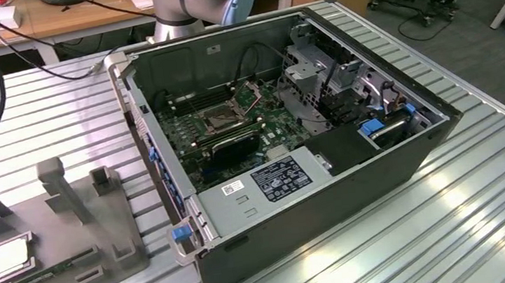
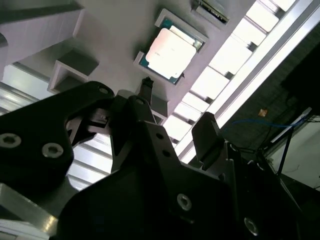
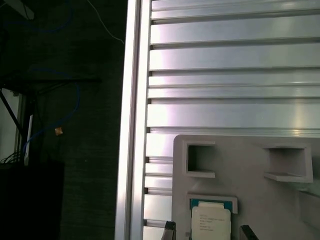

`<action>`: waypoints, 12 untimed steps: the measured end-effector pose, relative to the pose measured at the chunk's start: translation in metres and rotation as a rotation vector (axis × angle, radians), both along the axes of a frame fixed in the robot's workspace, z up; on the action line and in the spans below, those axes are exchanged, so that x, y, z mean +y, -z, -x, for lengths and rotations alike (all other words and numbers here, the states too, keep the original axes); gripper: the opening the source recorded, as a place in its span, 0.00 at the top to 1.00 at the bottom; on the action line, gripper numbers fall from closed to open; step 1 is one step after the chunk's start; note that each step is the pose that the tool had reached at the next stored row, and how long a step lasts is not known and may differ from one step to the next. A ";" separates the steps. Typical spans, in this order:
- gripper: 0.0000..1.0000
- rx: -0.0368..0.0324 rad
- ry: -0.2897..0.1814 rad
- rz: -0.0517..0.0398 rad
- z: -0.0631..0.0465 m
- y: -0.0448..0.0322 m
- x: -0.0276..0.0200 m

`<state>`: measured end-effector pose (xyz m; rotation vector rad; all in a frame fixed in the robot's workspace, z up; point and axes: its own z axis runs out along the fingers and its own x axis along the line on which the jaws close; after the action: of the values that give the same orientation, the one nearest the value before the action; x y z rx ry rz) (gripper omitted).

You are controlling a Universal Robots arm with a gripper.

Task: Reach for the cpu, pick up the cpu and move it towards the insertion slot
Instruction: 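Pick up the cpu and move it towards the insertion slot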

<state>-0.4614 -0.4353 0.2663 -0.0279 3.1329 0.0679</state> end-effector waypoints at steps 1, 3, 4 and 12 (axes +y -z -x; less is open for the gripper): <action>0.41 0.0000 0.000 -0.0001 0.000 0.0018 -0.0012; 0.41 -0.0003 0.000 -0.0002 -0.001 0.0058 -0.0030; 0.41 -0.0001 0.000 -0.0001 -0.002 0.0070 -0.0034; 0.41 -0.0004 0.000 -0.0003 -0.011 0.0136 -0.0044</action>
<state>-0.4506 -0.4397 0.2527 -0.0278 3.1325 0.0684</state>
